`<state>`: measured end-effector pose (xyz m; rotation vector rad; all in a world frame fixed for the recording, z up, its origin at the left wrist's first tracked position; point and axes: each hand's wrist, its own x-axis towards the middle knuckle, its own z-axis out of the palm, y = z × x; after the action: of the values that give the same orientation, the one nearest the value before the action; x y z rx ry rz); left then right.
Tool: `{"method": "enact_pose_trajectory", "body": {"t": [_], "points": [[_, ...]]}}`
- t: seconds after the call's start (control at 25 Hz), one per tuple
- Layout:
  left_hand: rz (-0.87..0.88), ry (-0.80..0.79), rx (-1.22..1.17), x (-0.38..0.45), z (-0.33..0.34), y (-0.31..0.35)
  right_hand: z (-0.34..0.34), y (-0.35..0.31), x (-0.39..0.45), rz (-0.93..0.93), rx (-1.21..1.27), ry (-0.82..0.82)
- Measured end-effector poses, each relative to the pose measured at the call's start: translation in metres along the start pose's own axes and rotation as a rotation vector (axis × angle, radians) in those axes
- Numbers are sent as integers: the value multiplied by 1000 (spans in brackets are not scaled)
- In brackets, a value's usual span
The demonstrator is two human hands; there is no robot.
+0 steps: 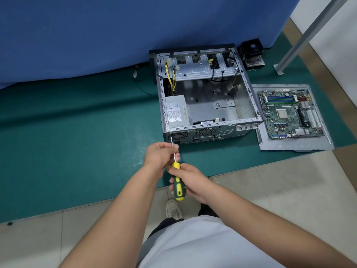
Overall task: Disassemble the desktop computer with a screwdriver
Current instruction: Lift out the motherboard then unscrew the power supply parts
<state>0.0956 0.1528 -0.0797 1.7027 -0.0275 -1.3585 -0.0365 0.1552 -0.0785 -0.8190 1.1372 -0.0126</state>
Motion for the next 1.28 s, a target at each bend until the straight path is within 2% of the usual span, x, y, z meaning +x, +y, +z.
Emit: {"method": "enact_pose_trajectory", "body": {"t": [0.2,0.24,0.32,0.4,0.48,0.6,0.68,0.84,1.04,1.12,1.28], "points": [[3,-197,-63,-7,-8,4,-9,13,-10,101,324,-294],[1,-215,-58,-7,-8,5,-8,13,-10,69,325,-297],[-23,-216,-45,-7,-7,5,-5,12,-9,-7,216,-196],[-30,-160,32,-11,-5,3,-2,11,-7,-45,68,-64],[3,-62,107,-11,-4,-4,0,10,-5,-52,1,-1],[45,35,123,-7,-4,-9,1,14,-5,-63,21,-5],[52,46,144,-7,-5,-5,2,15,-4,-63,70,-38],[2,-50,90,-10,-11,-1,-1,19,-5,-45,137,-98],[-50,-172,-26,-12,-14,-1,-6,20,-10,29,383,-235],[-45,-177,-56,-12,-13,-1,-5,20,-9,15,362,-220],[-5,-87,-121,-9,-3,2,2,18,-9,-61,139,-94]]}}
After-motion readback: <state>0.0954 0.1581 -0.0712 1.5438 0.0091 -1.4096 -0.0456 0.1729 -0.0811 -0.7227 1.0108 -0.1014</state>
